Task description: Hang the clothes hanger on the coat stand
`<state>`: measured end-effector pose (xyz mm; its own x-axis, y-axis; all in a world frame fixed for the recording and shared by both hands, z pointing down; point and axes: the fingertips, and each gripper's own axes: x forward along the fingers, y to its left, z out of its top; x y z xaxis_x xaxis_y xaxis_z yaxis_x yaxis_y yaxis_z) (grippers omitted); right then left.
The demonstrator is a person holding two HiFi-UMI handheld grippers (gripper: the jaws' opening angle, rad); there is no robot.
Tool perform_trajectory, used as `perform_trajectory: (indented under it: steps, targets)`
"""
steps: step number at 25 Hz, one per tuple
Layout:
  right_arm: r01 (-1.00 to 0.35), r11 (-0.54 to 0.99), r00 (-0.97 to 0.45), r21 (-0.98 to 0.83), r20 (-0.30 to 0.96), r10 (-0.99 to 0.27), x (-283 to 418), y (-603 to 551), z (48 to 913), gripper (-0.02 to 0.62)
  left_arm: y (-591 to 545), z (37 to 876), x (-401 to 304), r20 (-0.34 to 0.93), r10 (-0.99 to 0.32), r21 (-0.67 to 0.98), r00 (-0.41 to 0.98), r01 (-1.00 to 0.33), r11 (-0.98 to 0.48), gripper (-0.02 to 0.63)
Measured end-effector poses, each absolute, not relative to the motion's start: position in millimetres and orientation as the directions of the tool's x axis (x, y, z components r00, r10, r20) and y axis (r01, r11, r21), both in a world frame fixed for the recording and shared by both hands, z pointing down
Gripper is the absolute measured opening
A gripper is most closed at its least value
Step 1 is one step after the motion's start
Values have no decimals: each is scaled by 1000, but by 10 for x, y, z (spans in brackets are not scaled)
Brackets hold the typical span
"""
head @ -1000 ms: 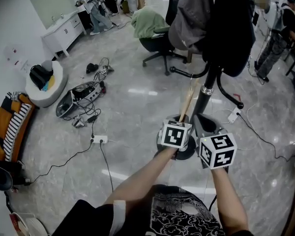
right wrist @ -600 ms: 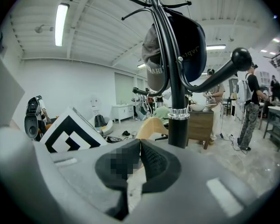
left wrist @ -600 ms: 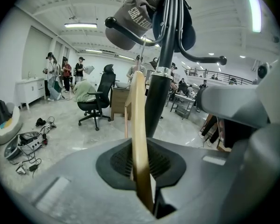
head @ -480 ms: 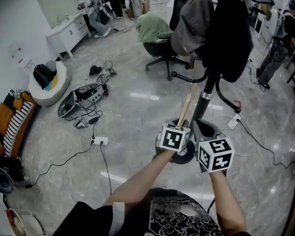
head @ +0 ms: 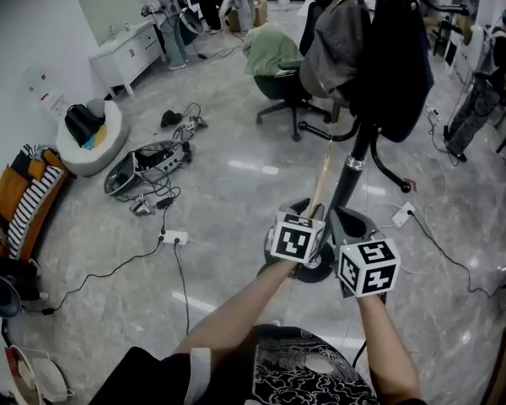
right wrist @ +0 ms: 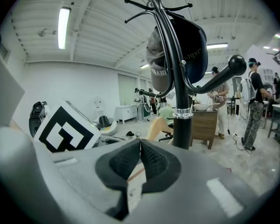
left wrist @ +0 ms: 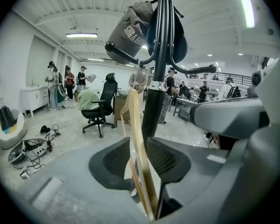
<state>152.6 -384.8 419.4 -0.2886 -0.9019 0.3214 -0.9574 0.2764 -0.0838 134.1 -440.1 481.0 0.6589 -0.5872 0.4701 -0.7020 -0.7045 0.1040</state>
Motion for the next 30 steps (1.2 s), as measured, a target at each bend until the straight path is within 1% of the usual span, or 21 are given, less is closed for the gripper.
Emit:
perform_trajectory:
  steps: [9,20,30]
  targets:
    - [-945,313,-327,-96,313,-892,1406,-3650,4147,2,-4124,4613,1185,436,-607,114,665,-710,-695,95]
    - [-928,360,-372,-95,293,-881,1267,-3372,4025,2,-3778,4240,934,371,-666,103,647,-742,-663,95]
    - [-924,375,-380,-73,266,-886,1295,-3064,3855,2,-3381,3919,935,305,-693,96,654,-745,-660,94]
